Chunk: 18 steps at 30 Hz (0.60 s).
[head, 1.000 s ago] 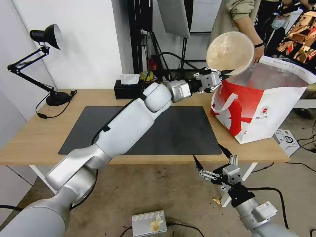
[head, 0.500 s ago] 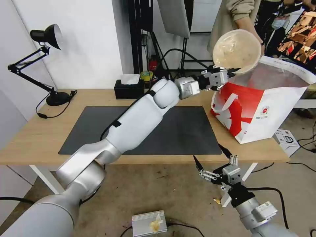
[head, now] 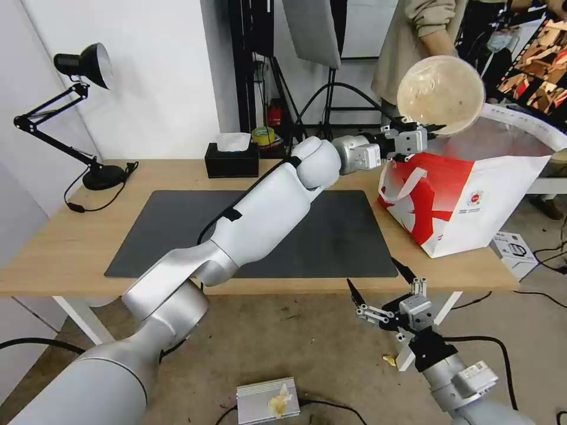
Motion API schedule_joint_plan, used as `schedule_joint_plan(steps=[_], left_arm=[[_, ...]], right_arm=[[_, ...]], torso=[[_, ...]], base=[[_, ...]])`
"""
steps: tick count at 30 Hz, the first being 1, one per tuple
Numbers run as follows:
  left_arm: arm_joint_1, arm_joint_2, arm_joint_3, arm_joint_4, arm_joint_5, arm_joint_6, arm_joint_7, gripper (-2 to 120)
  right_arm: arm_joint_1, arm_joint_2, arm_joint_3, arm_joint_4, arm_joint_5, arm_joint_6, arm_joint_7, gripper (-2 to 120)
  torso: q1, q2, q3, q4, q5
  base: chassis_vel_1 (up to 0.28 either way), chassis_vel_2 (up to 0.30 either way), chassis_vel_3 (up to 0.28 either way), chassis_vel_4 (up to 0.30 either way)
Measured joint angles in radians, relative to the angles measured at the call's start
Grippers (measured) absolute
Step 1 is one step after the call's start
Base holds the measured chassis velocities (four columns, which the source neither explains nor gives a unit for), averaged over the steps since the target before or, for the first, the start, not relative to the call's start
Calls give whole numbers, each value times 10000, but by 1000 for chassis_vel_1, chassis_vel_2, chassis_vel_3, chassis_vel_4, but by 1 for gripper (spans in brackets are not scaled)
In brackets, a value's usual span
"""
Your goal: Pick up the trash from the table and place it into the takeout bag.
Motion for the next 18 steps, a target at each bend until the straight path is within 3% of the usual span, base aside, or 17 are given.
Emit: schedule_joint_plan(steps=[18], left_arm=[[-434,2,1194,570,-444,398,444,0]], right_arm=[[1,0,0,0,0,0,0,100]], torso=[[0,0,0,0,0]], base=[[0,0,0,0]])
